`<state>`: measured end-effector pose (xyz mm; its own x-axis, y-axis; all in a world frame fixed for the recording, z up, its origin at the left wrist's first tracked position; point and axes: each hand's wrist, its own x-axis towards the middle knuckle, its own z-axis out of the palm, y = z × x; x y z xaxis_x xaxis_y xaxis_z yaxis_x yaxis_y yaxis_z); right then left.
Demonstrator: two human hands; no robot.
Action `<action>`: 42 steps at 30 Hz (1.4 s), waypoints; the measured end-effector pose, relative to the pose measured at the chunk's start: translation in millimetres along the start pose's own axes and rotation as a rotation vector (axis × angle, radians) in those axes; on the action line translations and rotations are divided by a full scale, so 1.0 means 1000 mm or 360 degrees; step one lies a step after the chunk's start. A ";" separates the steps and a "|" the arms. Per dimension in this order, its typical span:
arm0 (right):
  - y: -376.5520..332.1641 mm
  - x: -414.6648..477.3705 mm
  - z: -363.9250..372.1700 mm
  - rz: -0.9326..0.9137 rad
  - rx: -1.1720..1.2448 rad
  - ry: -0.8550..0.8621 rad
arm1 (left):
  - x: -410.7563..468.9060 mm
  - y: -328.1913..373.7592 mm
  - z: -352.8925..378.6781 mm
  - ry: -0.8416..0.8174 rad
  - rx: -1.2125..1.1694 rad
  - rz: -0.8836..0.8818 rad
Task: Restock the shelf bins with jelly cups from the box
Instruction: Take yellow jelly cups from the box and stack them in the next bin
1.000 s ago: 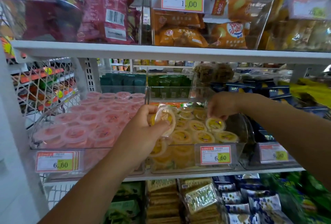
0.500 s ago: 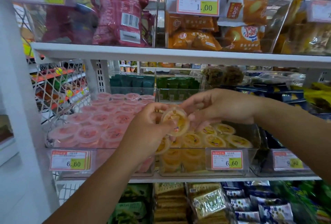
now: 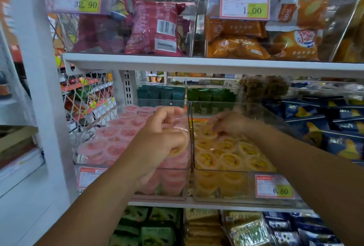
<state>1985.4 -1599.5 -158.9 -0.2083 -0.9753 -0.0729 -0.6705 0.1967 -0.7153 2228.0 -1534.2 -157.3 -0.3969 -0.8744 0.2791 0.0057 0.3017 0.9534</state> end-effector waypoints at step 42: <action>0.030 -0.018 -0.024 0.0104 -0.0490 0.0067 | 0.034 -0.010 0.013 -0.0165 0.1650 0.0513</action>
<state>1951.9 -1573.4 -161.7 -0.2829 -0.9559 -0.0786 -0.8374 0.2862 -0.4658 2202.6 -1562.2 -158.7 -0.5911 -0.6752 0.4413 -0.6339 0.7271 0.2634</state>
